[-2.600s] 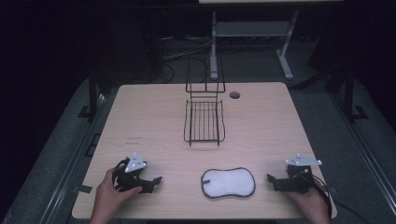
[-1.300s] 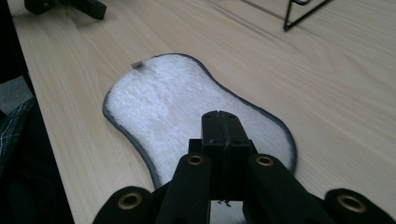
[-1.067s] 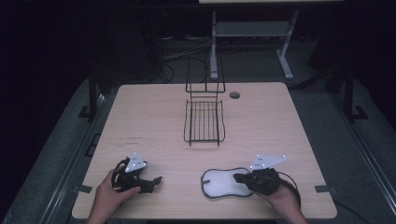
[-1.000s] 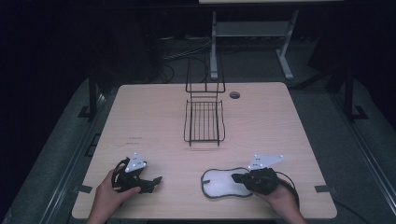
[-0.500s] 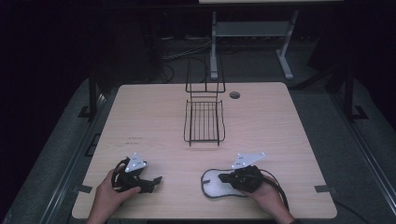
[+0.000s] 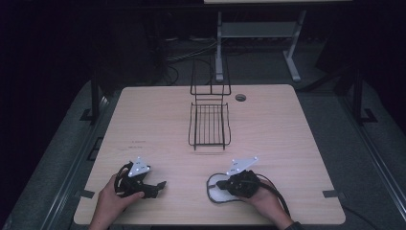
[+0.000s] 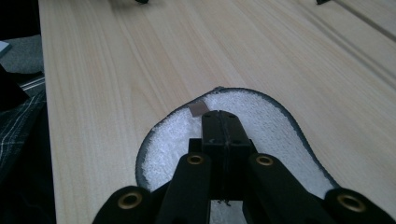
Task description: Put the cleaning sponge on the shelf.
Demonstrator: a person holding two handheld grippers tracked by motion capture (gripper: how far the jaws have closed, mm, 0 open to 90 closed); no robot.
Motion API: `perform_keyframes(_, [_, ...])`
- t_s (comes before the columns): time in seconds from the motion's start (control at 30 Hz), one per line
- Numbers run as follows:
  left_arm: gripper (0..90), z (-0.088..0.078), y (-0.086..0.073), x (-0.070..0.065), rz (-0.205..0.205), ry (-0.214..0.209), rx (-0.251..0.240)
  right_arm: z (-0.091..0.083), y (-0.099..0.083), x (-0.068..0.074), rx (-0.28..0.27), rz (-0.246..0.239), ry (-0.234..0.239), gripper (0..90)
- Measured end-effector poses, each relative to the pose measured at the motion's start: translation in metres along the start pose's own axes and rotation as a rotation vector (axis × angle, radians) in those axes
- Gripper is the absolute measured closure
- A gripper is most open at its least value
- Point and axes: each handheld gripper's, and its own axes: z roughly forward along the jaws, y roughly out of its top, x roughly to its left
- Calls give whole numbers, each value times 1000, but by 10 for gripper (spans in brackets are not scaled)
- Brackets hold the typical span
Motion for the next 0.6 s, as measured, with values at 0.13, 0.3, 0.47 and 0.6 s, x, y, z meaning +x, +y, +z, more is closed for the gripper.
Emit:
perform_keyframes(0.13, [124,0,0,0,0,0,0,-2,-1,-3,0,1,-15,899])
perform_keyframes(0.3, [124,0,0,0,0,0,1,-5,-3,-8,1,16,-29,899])
perform_keyframes(0.47, [124,0,0,0,0,0,0,-10,-6,-15,0,37,-54,899])
perform_keyframes(0.6, [124,0,0,0,0,0,2,-13,-8,-22,-3,48,-75,899])
